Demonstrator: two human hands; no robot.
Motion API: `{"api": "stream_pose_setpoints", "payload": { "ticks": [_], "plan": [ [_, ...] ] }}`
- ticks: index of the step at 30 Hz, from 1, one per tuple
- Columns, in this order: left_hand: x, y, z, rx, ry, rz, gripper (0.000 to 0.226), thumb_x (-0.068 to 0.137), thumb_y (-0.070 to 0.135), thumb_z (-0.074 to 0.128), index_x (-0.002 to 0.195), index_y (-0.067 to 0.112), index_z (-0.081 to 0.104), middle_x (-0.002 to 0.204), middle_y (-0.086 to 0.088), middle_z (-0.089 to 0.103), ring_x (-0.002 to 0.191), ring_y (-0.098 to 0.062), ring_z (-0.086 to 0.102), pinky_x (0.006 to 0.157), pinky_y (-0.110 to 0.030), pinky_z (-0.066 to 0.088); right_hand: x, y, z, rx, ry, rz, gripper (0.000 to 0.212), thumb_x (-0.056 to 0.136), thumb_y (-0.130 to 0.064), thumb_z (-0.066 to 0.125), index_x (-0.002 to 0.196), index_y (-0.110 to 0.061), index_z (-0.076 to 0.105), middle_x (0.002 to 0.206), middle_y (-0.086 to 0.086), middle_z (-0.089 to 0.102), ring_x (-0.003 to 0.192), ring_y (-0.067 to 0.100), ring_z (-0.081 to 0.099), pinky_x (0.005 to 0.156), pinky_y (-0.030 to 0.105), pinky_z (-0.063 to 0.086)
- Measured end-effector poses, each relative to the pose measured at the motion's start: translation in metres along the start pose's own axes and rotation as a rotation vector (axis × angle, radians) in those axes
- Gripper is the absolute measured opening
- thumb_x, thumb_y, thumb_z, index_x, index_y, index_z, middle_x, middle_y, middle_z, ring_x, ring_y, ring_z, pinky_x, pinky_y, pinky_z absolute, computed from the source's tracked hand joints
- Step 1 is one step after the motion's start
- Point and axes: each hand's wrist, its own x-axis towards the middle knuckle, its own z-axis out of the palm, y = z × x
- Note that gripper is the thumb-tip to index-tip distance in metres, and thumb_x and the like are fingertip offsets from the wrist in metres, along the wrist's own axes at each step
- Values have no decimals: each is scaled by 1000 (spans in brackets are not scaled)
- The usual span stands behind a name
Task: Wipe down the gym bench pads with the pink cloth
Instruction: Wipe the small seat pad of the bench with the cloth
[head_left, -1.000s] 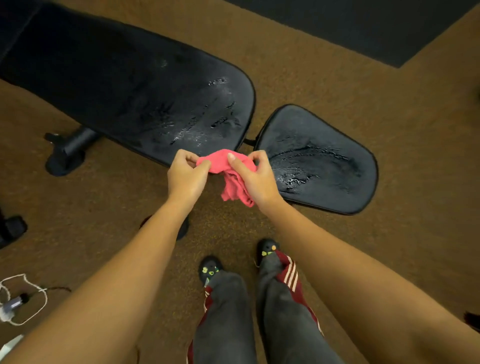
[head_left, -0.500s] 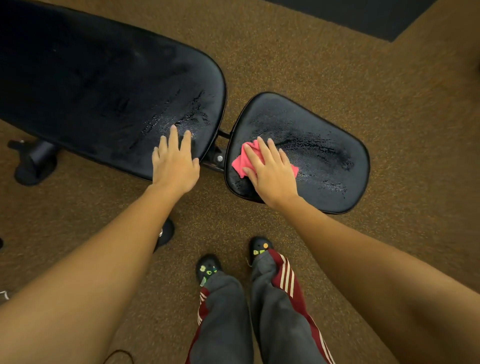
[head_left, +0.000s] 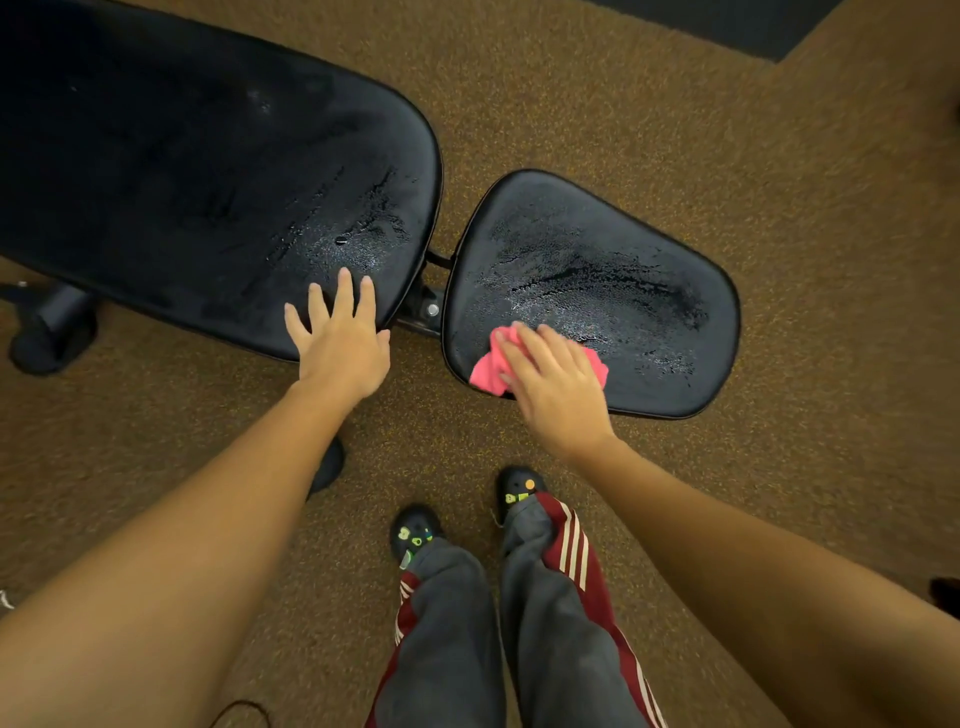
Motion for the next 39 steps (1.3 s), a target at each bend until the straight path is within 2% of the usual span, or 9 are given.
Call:
{"api": "stream_pose_setpoints", "payload": {
  "ticks": [3, 7, 16, 21, 24, 27, 30, 34, 39],
  "plan": [
    [0, -1, 0, 0, -10, 2, 61, 100, 34, 31, 150, 18, 1, 158, -4, -7, 144, -35, -4, 114, -55, 0, 27, 8, -2, -7, 27, 166, 40, 93, -31, 44, 124, -11, 60, 122, 9, 62, 108, 32, 59, 89, 39, 48],
    [2, -1, 2, 0, -2, 10, 61, 100, 33, 32, 150, 17, 2, 158, -4, -6, 144, -35, -3, 113, -55, -1, 64, -4, -3, 14, -77, 185, 45, 89, -33, 41, 119, -9, 64, 118, 9, 64, 104, 33, 61, 86, 39, 49],
    [3, 1, 1, 58, 24, 28, 61, 99, 32, 33, 150, 14, 6, 158, -9, 0, 144, -35, -1, 113, -55, 1, 12, 0, 0, 18, 3, -144, 43, 95, -33, 44, 132, -15, 53, 132, 7, 57, 122, 31, 53, 106, 45, 38],
    [3, -3, 2, 53, 35, 41, 61, 99, 32, 34, 150, 15, 7, 158, -8, 0, 143, -36, 0, 113, -56, 1, 35, 14, 3, -48, -13, 129, 45, 94, -34, 41, 131, -13, 54, 130, 10, 58, 122, 35, 52, 105, 51, 36],
    [3, -1, 3, 38, 36, 38, 61, 99, 31, 34, 150, 14, 5, 158, -8, -1, 143, -36, 0, 113, -55, 1, 67, 2, 0, 24, -68, 179, 48, 94, -33, 37, 131, -9, 53, 131, 13, 56, 123, 39, 49, 105, 51, 35],
    [4, -1, 4, 41, 37, 34, 61, 99, 32, 34, 150, 14, 5, 158, -8, -1, 144, -36, 0, 113, -55, 1, 79, -14, 1, 64, -90, 124, 47, 94, -30, 46, 134, -8, 50, 136, 14, 52, 128, 38, 44, 108, 49, 30],
    [4, -1, 4, 47, 33, 30, 61, 99, 32, 34, 150, 14, 5, 158, -9, -1, 144, -36, 0, 113, -55, 1, 65, -24, 2, 17, -43, -34, 43, 89, -31, 54, 127, -10, 58, 129, 11, 59, 121, 36, 52, 104, 47, 38],
    [3, 2, 4, 65, 36, 14, 62, 98, 34, 33, 150, 14, 4, 158, -9, -2, 144, -36, -1, 113, -56, 1, 34, -16, 3, 45, 7, -172, 42, 92, -32, 47, 128, -13, 57, 129, 9, 58, 121, 34, 53, 105, 45, 39],
    [0, 9, 9, 109, 103, 11, 67, 97, 34, 37, 149, 6, 6, 157, -15, 0, 144, -36, 1, 113, -56, 4, 30, 4, 4, -7, 34, 22, 43, 94, -34, 42, 128, -13, 57, 127, 8, 60, 121, 35, 53, 104, 50, 38]
  ]
}}
